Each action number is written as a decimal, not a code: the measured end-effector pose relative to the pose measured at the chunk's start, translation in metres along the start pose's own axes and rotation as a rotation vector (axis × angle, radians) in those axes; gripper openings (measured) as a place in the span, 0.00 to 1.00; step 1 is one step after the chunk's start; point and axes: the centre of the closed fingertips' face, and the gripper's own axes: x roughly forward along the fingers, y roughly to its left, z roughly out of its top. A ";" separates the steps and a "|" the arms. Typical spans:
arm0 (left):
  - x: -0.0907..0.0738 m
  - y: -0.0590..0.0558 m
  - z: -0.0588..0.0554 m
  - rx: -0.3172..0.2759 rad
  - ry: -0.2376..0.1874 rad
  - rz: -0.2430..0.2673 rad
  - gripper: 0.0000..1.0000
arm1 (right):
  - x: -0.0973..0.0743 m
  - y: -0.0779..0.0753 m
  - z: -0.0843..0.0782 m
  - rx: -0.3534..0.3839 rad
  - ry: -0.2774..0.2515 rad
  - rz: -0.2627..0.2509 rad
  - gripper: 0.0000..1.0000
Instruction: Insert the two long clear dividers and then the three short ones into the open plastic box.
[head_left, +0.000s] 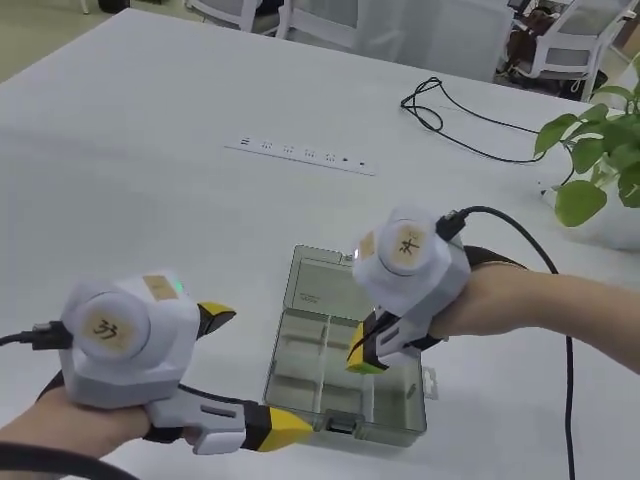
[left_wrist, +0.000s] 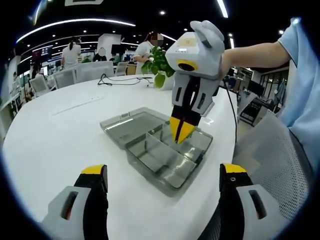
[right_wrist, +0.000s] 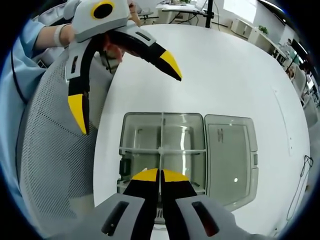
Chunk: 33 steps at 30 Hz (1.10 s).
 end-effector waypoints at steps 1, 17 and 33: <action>0.000 0.000 0.000 0.001 0.000 0.000 0.95 | 0.000 0.000 0.000 -0.004 -0.001 0.001 0.02; -0.001 0.002 0.003 0.008 0.000 0.004 0.94 | -0.007 0.008 -0.005 -0.043 -0.071 -0.006 0.16; 0.001 -0.002 0.008 0.022 -0.001 -0.016 0.95 | -0.030 0.013 -0.003 0.031 -0.329 -0.104 0.86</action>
